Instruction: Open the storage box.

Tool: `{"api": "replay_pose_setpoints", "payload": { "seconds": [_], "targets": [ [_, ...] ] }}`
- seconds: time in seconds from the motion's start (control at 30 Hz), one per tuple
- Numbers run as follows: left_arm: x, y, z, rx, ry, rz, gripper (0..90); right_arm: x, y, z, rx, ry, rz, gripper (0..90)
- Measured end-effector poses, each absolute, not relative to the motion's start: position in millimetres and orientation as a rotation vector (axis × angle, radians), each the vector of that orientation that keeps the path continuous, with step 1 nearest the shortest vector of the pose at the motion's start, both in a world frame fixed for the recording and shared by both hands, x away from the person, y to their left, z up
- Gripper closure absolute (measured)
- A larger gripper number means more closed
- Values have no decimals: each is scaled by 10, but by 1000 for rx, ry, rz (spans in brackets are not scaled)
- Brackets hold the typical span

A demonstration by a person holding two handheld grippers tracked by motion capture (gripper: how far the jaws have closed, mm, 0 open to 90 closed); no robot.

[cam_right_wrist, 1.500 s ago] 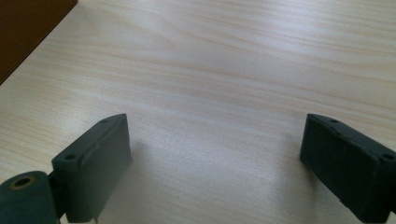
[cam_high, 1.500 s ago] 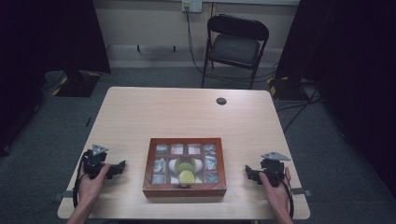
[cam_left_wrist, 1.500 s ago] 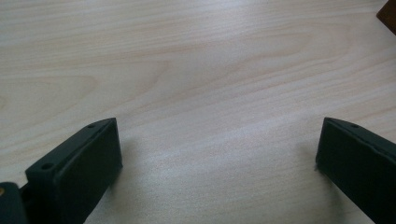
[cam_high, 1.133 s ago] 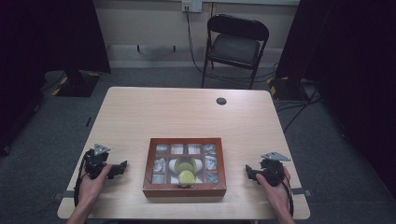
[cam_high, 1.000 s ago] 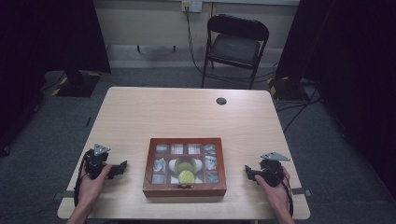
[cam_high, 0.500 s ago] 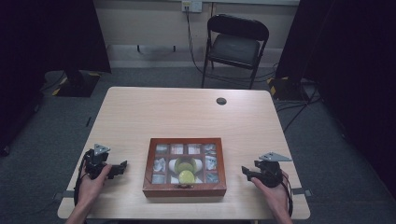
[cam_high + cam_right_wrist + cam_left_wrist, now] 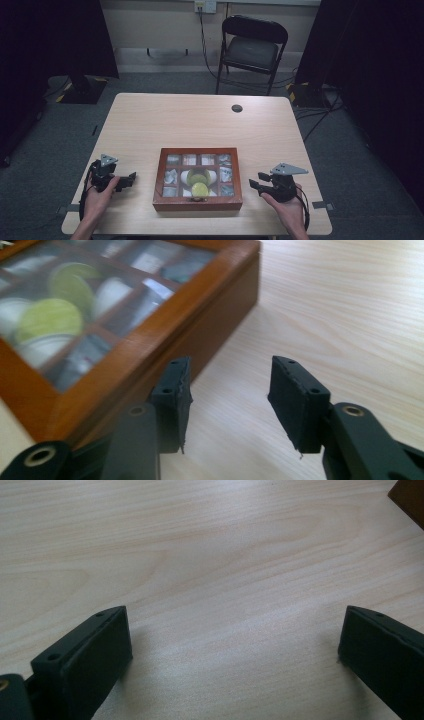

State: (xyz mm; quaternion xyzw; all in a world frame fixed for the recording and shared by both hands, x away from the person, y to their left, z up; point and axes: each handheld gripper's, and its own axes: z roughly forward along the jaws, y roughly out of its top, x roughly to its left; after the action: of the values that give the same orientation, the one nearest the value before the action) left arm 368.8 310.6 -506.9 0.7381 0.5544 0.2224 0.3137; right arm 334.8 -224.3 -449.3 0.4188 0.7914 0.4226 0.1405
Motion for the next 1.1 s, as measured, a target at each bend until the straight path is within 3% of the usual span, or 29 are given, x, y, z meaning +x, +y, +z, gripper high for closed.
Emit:
{"api": "replay_pose_setpoints", "payload": {
  "seconds": [0.47, 1.1],
  "targets": [
    [3689, 3106, -5069, 1946, 1462, 586, 2, 3296, -1800, -4375, 977, 2448, 1306, 658],
    [3689, 3106, -5069, 1946, 1462, 586, 2, 3264, -1159, -4361, 731, 2619, 1417, 702]
  ]
}}
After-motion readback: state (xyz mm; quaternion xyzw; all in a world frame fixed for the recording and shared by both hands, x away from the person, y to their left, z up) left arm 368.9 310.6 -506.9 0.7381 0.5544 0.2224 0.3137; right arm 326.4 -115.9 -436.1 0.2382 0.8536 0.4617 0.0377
